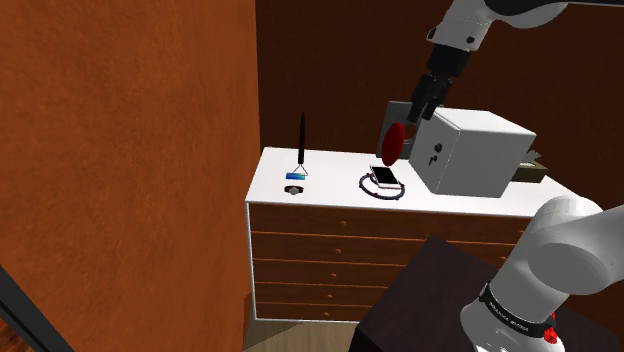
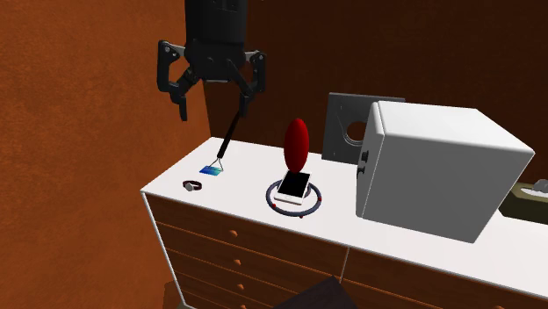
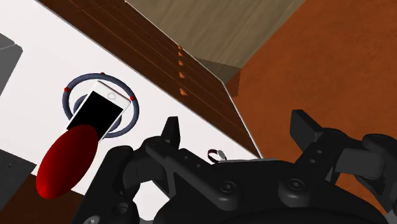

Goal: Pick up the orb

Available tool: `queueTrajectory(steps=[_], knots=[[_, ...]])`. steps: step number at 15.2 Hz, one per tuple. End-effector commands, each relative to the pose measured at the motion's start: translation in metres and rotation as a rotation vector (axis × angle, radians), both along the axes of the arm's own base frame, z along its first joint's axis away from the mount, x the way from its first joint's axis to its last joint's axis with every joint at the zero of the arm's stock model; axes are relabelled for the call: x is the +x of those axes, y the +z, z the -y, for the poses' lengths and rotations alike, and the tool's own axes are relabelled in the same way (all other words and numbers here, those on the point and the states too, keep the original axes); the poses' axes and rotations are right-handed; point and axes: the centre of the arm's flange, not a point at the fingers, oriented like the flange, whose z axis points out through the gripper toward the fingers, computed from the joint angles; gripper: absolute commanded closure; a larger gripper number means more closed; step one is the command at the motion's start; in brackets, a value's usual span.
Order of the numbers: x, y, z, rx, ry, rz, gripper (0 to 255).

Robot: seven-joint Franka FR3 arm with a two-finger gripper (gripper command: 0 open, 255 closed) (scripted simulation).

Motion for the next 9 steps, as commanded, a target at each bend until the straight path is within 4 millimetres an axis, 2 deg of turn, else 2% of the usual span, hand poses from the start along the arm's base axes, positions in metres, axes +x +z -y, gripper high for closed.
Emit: queueTrajectory(steps=[1,9], knots=[[0.000,0.000,0.000,0.000,0.000,0.000,0],[0.006,-0.053,0.086,-0.046,0.152,0.193,0]])
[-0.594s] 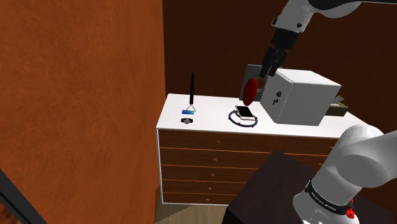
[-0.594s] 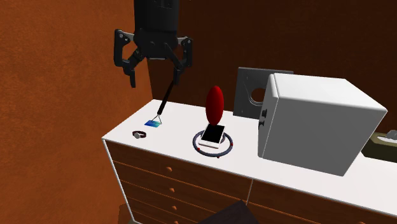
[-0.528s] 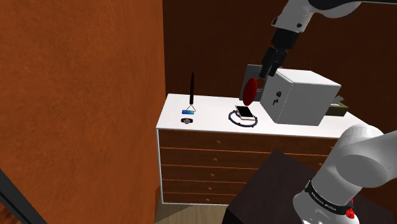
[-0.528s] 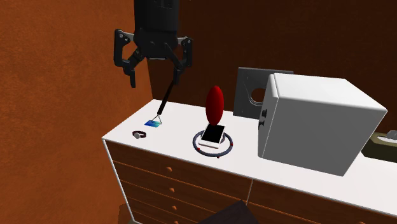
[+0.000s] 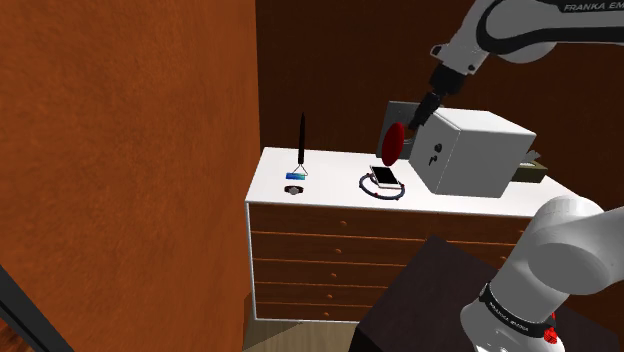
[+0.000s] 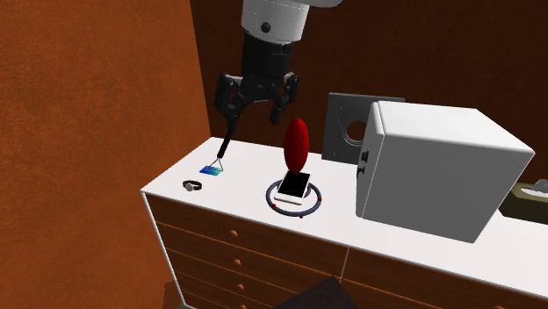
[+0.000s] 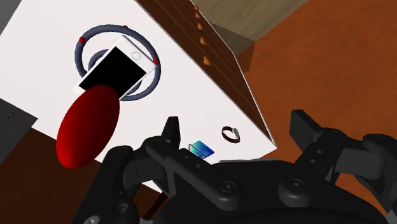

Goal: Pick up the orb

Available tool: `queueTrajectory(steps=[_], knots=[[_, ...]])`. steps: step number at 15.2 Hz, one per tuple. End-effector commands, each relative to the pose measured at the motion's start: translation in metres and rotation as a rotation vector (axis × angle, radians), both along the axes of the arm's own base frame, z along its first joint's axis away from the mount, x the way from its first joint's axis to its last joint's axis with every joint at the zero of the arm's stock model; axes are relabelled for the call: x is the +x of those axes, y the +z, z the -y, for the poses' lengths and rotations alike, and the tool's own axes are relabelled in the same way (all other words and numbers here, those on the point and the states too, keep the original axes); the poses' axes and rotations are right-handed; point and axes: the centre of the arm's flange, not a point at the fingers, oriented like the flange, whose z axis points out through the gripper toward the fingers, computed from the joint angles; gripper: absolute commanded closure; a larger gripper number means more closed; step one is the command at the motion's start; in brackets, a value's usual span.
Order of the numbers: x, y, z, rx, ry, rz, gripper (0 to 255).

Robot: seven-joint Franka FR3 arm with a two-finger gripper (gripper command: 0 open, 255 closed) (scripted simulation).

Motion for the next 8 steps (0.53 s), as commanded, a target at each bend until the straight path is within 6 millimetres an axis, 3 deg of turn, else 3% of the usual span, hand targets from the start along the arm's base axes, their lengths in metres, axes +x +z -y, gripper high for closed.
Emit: queueTrajectory(steps=[1,8], knots=[[0.002,-0.013,0.023,-0.015,0.042,0.053,0],[0.028,-0.053,0.098,-0.054,0.174,0.223,0]])
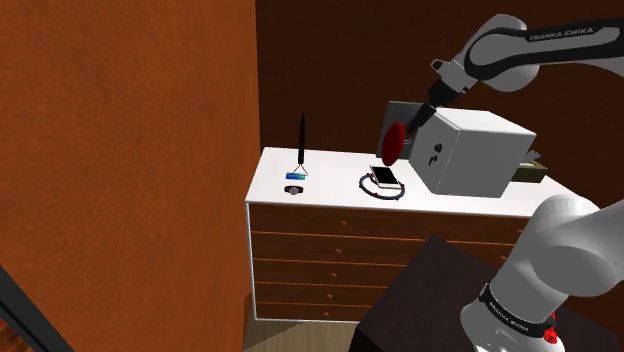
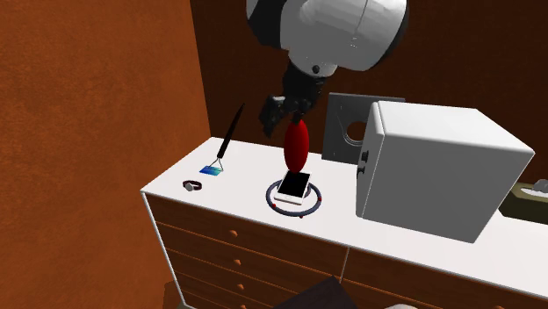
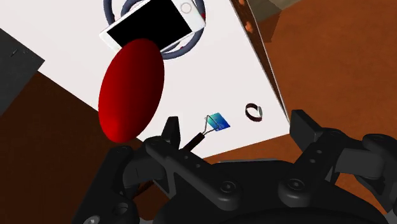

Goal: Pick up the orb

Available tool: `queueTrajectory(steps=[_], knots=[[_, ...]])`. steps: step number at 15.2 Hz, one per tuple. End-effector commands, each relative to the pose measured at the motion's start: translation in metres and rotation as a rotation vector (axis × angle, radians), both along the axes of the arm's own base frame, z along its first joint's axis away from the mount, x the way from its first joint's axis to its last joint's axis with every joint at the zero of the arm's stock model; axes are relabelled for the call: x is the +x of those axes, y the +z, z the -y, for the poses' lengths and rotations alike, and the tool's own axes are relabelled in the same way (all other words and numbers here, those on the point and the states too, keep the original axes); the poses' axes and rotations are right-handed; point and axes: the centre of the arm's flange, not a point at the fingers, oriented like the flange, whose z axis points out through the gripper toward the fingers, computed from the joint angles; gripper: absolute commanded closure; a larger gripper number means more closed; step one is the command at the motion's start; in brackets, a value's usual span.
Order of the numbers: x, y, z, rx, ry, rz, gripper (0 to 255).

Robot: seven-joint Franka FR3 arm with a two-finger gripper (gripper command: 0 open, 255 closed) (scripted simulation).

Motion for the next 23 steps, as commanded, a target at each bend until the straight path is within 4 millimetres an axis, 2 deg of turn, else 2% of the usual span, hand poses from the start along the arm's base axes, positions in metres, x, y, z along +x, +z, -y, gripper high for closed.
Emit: queueTrajectory(steps=[1,9,16,18,19,23], knots=[[0.012,-0.009,0.020,-0.017,0.040,0.052,0],[0.062,-0.041,0.100,-0.061,0.188,0.242,0],[0.062,-0.078,0.100,-0.061,0.188,0.242,0],[0.062,-0.081,0.100,-0.061,0.188,0.242,0],[0.061,-0.081,0.100,-0.061,0.188,0.242,255],[0.061,-0.082,0.099,-0.061,0.188,0.242,255]])
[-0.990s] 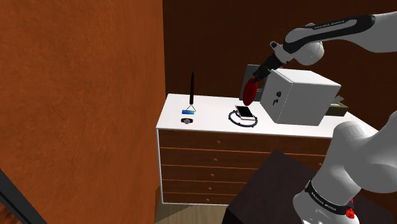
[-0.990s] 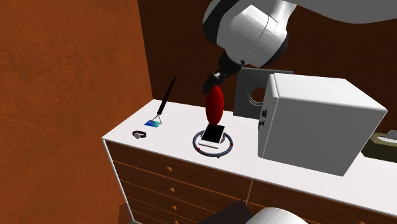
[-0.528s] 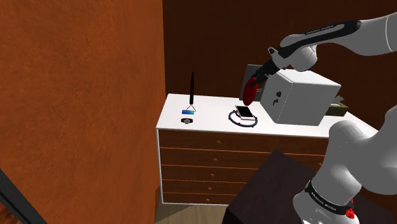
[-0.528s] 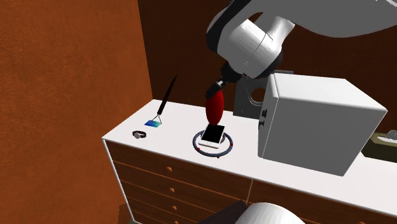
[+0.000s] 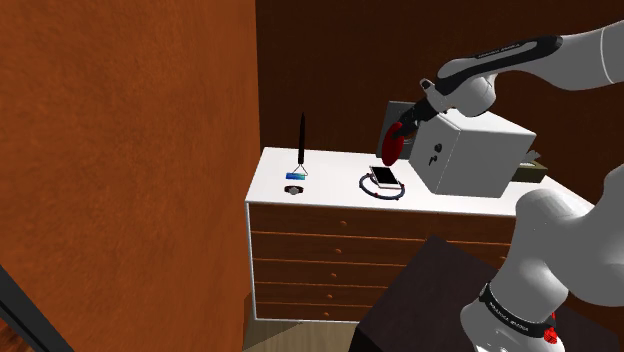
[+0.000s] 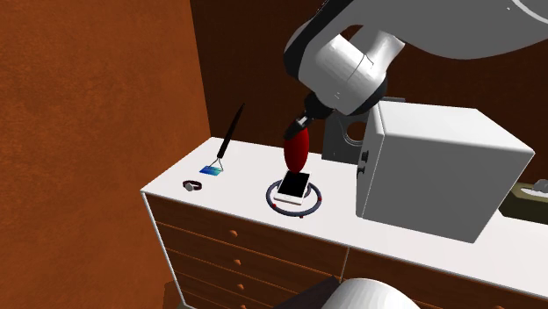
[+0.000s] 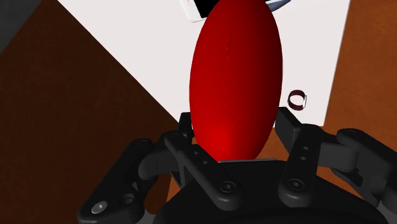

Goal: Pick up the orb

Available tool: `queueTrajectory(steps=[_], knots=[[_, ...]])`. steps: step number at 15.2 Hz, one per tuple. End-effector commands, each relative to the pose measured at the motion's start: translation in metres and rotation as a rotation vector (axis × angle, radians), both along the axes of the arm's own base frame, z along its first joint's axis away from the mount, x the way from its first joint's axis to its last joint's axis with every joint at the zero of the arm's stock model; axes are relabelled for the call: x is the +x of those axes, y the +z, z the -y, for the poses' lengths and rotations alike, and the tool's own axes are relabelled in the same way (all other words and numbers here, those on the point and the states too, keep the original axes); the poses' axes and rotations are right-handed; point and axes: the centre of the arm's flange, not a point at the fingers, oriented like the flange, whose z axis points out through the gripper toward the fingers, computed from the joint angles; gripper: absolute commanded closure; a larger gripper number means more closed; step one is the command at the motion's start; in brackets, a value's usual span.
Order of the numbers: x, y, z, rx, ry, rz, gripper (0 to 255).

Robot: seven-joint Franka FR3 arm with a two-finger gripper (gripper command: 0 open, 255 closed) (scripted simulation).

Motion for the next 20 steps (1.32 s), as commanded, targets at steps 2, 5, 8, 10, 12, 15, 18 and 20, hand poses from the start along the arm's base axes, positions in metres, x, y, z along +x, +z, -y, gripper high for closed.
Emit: queueTrajectory(steps=[2,5,8,10,12,15,18,20], knots=[[0.000,-0.003,0.000,0.000,0.001,-0.004,255],[0.000,0.000,0.000,0.000,0.001,-0.004,255],[0.000,0.016,0.000,0.000,0.001,-0.004,255],[0.000,0.026,0.000,0.000,0.001,-0.004,255],[0.000,0.037,0.000,0.000,0.001,-0.004,255],[0.000,0.053,0.000,0.000,0.001,-0.004,255],[0.000,0.068,0.000,0.000,0.001,-0.004,255],[0.000,0.079,0.000,0.000,0.001,-0.004,255]])
